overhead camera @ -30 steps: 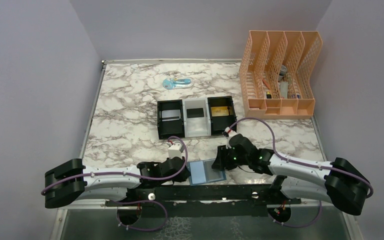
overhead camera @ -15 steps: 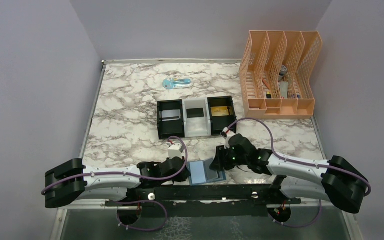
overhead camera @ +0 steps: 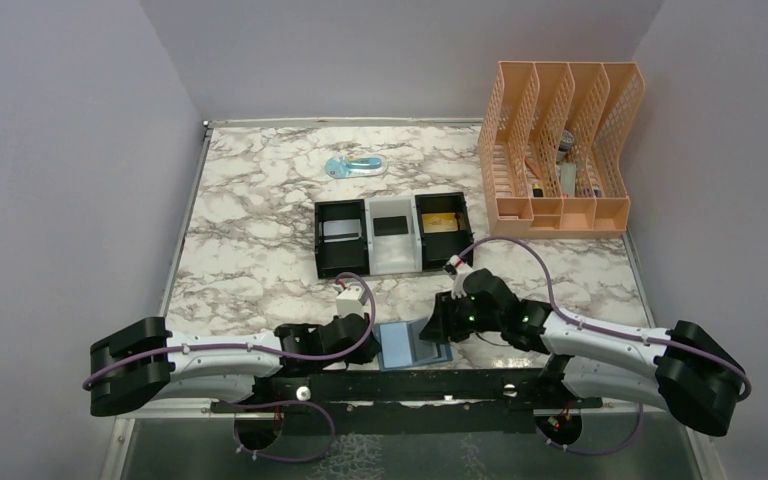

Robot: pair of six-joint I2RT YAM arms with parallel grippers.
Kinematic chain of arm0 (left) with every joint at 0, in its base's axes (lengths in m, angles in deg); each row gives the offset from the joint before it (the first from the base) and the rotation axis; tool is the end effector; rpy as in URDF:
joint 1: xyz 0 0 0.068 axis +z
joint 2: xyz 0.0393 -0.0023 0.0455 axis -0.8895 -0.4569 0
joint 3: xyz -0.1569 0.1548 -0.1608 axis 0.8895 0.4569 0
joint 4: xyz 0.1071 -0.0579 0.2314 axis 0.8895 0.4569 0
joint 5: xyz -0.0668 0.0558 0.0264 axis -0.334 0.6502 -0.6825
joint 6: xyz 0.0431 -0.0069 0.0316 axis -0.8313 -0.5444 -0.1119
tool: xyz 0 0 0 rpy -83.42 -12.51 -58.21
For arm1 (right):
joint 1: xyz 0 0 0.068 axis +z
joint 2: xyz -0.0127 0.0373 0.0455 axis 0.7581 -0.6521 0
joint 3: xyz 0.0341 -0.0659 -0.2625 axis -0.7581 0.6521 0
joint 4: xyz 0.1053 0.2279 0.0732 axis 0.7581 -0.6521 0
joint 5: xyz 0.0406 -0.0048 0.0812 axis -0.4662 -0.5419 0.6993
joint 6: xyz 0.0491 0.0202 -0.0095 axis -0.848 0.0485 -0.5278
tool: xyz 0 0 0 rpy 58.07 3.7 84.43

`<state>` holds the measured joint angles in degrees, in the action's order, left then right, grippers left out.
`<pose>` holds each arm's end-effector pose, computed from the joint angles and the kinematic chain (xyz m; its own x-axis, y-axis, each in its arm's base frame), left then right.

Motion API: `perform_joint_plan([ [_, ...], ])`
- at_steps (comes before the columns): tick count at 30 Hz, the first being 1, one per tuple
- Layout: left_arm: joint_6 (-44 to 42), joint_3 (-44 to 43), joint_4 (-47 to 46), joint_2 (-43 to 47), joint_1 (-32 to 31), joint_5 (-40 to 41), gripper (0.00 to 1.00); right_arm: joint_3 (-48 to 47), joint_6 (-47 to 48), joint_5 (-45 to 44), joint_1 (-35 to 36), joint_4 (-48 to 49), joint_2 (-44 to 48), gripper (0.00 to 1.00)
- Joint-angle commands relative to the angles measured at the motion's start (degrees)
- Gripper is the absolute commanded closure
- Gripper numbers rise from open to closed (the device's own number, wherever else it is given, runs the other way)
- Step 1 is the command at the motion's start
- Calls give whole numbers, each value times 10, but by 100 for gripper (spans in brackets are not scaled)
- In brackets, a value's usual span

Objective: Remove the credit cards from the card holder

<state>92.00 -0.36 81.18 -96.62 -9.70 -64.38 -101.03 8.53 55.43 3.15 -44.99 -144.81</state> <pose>0.0641 -0.1694 0.1394 -0.8470 -0.1035 -0.5214 0.2254 0.8184 -0.5286 0.1129 0.1600 0.1554 -0.8970 -0.0862 -0.4336 -0.3614 0.7080 0.6067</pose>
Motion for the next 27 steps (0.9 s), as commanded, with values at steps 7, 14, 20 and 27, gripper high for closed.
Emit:
perform_joint_plan([
  [7,6,-4,7,-5,-5,15,91,5,-16,52,2,55,17,68],
  [14,2,-5,9,0,-6,15,90,-6,-35,116,2,129,-44,62],
  [20,9,-27,77,26,-7,23,81,-10,-58,178,2,218,-91,57],
  [27,23,-15,115,81,-8,33,72,-11,-60,184,3,242,-115,54],
])
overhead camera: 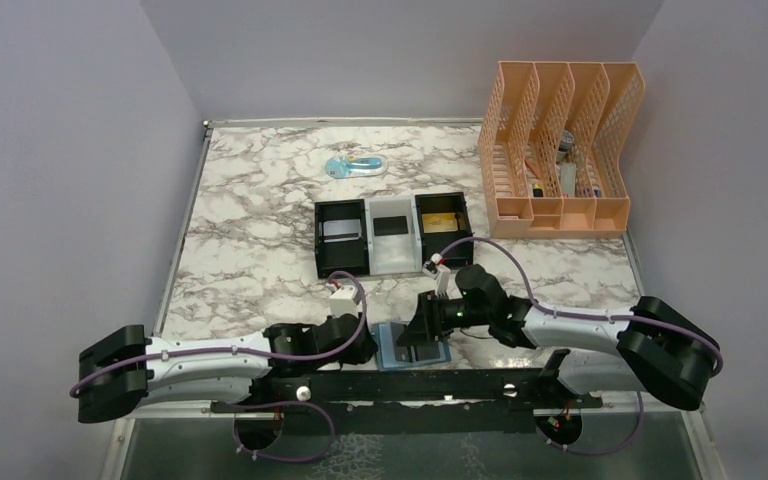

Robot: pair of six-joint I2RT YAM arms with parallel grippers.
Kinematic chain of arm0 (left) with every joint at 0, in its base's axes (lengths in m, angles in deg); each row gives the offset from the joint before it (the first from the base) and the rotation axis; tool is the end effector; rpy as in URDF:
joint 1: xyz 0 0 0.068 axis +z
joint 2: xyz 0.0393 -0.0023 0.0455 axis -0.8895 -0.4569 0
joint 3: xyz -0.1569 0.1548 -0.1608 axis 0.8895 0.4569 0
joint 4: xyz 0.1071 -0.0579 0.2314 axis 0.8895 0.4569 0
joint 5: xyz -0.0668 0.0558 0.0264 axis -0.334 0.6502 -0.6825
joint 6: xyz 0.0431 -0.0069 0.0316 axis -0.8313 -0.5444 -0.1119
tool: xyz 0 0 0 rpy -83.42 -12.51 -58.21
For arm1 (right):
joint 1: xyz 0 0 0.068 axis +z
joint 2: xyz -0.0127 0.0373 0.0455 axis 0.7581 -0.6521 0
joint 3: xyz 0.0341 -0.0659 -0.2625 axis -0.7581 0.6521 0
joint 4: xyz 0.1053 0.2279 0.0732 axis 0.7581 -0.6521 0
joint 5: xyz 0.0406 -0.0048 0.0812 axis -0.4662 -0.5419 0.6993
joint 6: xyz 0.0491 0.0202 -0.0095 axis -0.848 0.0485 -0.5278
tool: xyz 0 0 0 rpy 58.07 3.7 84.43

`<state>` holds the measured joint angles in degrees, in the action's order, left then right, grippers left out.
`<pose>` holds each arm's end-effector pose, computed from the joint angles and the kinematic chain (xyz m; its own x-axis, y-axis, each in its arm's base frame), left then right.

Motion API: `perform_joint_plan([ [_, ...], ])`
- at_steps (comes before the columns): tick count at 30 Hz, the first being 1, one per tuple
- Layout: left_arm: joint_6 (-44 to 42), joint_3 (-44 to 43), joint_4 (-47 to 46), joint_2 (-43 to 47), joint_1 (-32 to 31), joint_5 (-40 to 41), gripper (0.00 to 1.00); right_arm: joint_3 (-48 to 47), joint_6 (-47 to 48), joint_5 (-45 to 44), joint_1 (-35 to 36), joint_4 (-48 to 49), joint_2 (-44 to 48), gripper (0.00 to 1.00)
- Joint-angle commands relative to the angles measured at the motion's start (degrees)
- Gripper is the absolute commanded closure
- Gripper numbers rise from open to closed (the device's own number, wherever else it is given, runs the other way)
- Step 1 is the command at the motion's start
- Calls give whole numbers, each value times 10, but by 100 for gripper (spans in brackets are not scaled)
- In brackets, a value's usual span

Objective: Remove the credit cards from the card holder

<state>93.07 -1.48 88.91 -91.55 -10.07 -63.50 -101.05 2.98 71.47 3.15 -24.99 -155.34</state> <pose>0.0607 -0.1606 0.1490 -0.8493 -0.1076 -0.5168 0.2072 0.8324 -0.5139 0.1225 0.1878 0.1520 -0.9246 -0.1356 -0.3559 -0.3764 0.4687 0.7992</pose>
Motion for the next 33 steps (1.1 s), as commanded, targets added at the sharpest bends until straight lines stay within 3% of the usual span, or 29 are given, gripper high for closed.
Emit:
perform_joint_plan([
  [1,13,-4,43,37,-4,26,71,-12,-4,24,3,42,-10,54],
  [6,15,-12,68,58,-4,34,68,-13,-2,18,2,33,-7,54],
  [11,15,-17,71,67,-3,33,64,-6,2,-49,3,-28,28,55],
  [16,-1,-15,8,69,-3,-1,62,11,-3,-105,2,-67,57,57],
  [26,-25,4,-107,49,-3,-57,60,13,-3,-88,2,-38,25,62],
  [33,-32,-1,-138,-28,-3,-72,62,12,1,-66,2,-9,-12,66],
])
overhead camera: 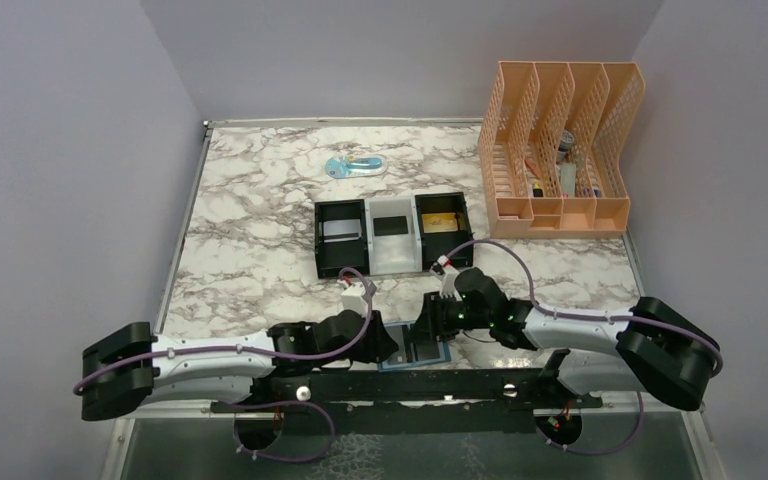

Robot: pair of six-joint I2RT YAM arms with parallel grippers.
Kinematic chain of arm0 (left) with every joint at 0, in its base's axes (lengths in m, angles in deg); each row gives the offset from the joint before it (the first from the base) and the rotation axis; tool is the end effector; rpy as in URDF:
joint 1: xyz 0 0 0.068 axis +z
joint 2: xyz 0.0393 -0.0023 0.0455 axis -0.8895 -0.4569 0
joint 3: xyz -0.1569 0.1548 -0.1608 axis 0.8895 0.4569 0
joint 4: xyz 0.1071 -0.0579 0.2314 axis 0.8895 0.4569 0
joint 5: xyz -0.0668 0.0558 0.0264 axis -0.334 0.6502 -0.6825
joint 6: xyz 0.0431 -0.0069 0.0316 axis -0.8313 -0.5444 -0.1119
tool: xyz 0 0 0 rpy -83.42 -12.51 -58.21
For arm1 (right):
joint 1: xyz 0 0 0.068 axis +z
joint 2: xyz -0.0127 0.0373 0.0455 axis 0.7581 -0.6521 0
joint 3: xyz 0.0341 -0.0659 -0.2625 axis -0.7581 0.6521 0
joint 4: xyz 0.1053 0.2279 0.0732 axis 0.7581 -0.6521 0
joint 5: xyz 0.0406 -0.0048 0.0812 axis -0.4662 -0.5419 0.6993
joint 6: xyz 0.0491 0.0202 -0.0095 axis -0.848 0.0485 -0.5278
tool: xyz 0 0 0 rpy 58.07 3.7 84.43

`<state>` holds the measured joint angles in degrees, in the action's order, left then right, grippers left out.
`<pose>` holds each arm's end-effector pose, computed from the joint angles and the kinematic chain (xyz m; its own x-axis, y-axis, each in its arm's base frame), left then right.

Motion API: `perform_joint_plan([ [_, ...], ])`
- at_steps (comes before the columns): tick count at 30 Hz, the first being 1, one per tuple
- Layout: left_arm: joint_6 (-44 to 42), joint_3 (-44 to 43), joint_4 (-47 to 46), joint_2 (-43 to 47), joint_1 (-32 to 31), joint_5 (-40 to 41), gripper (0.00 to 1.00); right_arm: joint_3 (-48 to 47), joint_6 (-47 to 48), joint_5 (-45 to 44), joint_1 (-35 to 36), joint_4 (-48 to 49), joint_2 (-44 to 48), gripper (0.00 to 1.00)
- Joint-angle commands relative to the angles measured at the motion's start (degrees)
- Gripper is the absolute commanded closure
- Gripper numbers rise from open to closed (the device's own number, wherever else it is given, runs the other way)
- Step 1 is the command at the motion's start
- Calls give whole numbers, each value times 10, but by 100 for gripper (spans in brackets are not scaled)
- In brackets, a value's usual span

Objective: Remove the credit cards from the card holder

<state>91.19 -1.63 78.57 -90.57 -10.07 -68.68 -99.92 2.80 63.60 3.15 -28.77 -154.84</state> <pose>0.0615 -0.1738 0.1669 -0.8478 -0.1312 -0.5138 0.2899 0.6967 -0.6562 0.1218 0.1796 0.1412 -0.9311 -0.0698 -0.3579 -0.3273 0.5929 0.7358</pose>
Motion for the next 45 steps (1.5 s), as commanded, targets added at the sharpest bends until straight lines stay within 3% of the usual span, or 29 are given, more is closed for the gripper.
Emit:
perform_joint_plan([
  [1,-14,-2,-34,-50,-4,-16,63,-1,3,17,2,28,-23,66],
  [5,-11,-18,-8,-79,-4,9,70,0,5,23,2,30,-27,70],
  [16,-5,-18,7,-101,-4,21,75,1,7,31,2,35,-34,71],
  [22,7,-26,21,-116,-5,28,79,-11,19,0,3,-13,-52,71],
  [28,8,-29,25,-121,-6,27,80,-6,13,10,3,17,-78,73],
  [36,15,-18,30,-96,-9,40,80,-1,10,17,3,36,-74,78],
  [41,18,-5,31,-77,-10,44,80,6,7,22,3,50,-56,89],
  [45,24,6,30,-70,-10,45,80,14,-1,24,3,63,-45,92],
])
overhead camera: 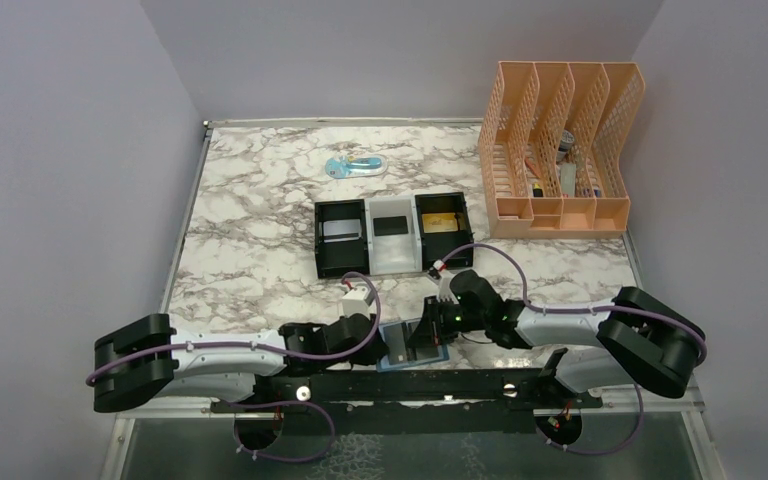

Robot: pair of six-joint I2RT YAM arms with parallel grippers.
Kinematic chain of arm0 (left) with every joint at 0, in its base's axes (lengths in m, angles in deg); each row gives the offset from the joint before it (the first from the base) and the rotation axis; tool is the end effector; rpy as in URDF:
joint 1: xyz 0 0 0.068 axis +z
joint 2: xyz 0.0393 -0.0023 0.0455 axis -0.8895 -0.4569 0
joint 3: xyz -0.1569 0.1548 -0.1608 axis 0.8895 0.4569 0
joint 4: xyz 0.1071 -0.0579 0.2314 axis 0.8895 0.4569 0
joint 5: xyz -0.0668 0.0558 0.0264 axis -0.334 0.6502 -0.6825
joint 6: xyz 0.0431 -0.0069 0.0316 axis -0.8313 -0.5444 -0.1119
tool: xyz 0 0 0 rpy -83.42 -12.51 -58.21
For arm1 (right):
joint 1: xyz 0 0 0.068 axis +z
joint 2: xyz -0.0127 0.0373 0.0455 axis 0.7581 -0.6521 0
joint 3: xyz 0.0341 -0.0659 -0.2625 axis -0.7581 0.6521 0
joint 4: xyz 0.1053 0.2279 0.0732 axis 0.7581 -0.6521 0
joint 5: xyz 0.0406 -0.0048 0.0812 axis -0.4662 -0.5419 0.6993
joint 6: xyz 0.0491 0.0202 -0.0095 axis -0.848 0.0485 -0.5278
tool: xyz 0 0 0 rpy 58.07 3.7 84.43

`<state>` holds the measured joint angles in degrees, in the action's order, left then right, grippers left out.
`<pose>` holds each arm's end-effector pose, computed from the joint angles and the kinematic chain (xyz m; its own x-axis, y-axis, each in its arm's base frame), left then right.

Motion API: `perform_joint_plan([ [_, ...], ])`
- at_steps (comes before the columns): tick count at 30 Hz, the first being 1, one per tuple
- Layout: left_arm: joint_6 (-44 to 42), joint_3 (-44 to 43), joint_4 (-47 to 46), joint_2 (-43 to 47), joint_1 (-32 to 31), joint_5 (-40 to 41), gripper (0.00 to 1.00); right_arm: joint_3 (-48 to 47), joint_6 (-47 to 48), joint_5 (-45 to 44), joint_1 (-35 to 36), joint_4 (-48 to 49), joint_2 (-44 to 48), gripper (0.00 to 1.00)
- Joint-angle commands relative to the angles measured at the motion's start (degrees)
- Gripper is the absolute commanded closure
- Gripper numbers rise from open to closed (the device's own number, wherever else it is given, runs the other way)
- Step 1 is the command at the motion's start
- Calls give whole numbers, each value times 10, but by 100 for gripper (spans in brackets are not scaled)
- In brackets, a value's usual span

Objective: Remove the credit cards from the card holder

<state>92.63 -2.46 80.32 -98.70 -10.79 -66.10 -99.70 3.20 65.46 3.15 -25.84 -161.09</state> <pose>0.0626 -0.1802 0.1453 -0.8614 -0.0883 -0.5003 0.2405 0.7966 -0.5546 0.1236 0.1836 0.1230 -0.9447 -0.1095 -0.3090 -0.3092 0.6109 0.7289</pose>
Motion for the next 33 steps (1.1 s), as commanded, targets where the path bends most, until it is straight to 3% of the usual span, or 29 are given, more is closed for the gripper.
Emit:
perform_joint_plan([
  [1,11,17,13,13,-3,20,80,12,-6,5,3,34,18,92],
  [14,10,21,14,23,-3,19,80,13,-9,-8,2,22,16,93],
  [23,5,14,12,5,-3,18,81,-4,-28,13,3,65,-31,80],
  [27,3,13,13,5,-3,16,81,-2,-32,16,2,86,-49,84],
  [33,6,21,19,20,-3,19,81,5,-15,-22,2,32,-4,90],
])
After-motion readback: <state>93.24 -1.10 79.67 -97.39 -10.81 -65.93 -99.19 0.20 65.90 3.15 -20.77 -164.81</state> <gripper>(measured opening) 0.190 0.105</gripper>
